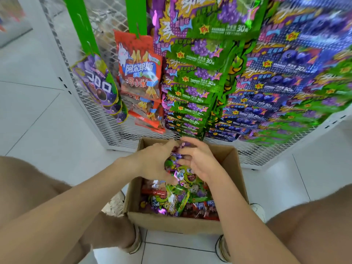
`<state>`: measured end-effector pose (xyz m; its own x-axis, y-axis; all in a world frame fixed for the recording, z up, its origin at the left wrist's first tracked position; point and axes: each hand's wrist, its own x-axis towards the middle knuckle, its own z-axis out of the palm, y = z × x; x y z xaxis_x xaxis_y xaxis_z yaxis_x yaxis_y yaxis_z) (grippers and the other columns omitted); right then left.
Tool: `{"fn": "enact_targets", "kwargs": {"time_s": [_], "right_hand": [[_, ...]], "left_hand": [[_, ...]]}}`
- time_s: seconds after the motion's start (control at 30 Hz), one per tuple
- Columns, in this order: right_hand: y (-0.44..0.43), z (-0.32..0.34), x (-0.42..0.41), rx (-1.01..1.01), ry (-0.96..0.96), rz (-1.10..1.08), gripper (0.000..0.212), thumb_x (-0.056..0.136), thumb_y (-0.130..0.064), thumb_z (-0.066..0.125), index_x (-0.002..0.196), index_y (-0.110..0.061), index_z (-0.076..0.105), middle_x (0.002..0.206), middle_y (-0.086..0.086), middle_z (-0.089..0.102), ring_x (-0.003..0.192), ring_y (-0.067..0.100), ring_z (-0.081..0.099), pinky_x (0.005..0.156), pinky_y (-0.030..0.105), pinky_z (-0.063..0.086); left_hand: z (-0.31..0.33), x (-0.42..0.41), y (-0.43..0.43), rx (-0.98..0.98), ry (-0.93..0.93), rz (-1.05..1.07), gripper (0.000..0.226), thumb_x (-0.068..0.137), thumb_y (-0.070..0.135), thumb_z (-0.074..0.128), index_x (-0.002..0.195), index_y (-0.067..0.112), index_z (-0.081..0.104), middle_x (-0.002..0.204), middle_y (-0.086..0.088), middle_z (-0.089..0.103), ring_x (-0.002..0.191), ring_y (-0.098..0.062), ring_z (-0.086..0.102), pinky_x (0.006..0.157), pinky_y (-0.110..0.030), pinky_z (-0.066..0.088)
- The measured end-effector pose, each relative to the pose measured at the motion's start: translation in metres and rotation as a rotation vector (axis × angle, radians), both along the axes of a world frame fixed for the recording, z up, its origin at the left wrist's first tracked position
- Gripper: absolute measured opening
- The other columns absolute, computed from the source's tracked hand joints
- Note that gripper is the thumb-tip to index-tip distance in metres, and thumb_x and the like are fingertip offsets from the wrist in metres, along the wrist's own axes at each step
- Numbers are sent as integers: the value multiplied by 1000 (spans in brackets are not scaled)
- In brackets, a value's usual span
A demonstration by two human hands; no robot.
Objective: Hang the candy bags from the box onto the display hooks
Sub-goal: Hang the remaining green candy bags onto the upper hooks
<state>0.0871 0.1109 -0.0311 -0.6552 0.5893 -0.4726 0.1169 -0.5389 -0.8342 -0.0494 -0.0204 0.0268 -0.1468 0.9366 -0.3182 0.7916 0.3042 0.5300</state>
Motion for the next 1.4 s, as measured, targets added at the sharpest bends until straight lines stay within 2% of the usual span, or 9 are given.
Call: {"fn": "enact_targets", "kwargs": {"time_s": [0.23, 0.43, 0.53, 0.63, 0.77, 0.9, 1.03, 1.23, 1.4], "right_hand": [[-12, 49, -4, 331, -78, 66, 17, 98, -31, 73, 98, -15, 78, 67, -1, 62, 54, 12, 54, 54, 27, 44], [-35, 76, -22, 616, -19, 177, 28, 103, -37, 66, 84, -19, 77, 78, -7, 67, 77, 10, 62, 78, 32, 48], [-45, 94, -34, 773, 24, 170, 30, 106, -33, 62, 82, -20, 74, 71, -14, 63, 71, 4, 56, 69, 23, 43], [-53, 109, -45, 952, 48, 169, 31, 103, -37, 66, 77, -23, 74, 59, -3, 53, 59, 8, 42, 57, 28, 32], [-64, 123, -64, 1044, 35, 81, 34, 99, -40, 71, 73, -18, 73, 57, -5, 53, 57, 7, 42, 57, 37, 34], [-67, 128, -74, 1048, 57, 107, 33, 104, -29, 66, 71, -31, 65, 57, -21, 56, 56, 0, 48, 58, 16, 32], [-65, 129, -82, 1026, 72, 152, 35, 105, -29, 63, 70, -32, 60, 60, -18, 54, 60, 1, 47, 61, 24, 35], [-64, 146, -103, 1078, 74, 59, 21, 96, -39, 75, 82, -22, 77, 72, -2, 75, 72, 28, 71, 71, 51, 57], [-75, 170, -136, 1208, 84, 109, 33, 97, -47, 69, 80, -19, 76, 60, -2, 63, 54, 15, 48, 57, 42, 46]], "left_hand": [[49, -37, -34, 290, -378, 453, 11, 100, 6, 70, 102, 16, 71, 75, 9, 74, 74, -6, 70, 64, -29, 59], [70, -63, -57, 140, -718, 656, 25, 102, 28, 69, 125, 18, 72, 115, -8, 80, 99, -22, 77, 95, -49, 61], [82, -76, -60, 212, -536, 714, 42, 90, 55, 73, 107, 17, 78, 103, -7, 80, 98, -24, 76, 94, -47, 62], [98, -91, -54, 545, -239, 845, 25, 97, 33, 67, 97, 9, 75, 93, -12, 75, 91, -26, 68, 85, -38, 54], [113, -123, -39, 855, 172, 836, 39, 97, 8, 62, 135, 8, 58, 129, -9, 54, 130, -32, 51, 106, -33, 39], [120, -149, -17, 952, -4, 805, 46, 102, 6, 58, 147, 7, 47, 141, -4, 51, 127, -12, 49, 90, 0, 37], [125, -163, -6, 963, -72, 833, 23, 102, 19, 61, 125, 15, 62, 111, 5, 68, 86, 9, 60, 78, -16, 48], [128, -160, -35, 890, -157, 864, 38, 97, 46, 60, 81, 13, 68, 66, 11, 60, 65, -12, 53, 68, -35, 43], [140, -144, -68, 801, -318, 824, 45, 95, 38, 46, 89, 2, 72, 84, -10, 75, 75, -14, 62, 75, -34, 48]]}}
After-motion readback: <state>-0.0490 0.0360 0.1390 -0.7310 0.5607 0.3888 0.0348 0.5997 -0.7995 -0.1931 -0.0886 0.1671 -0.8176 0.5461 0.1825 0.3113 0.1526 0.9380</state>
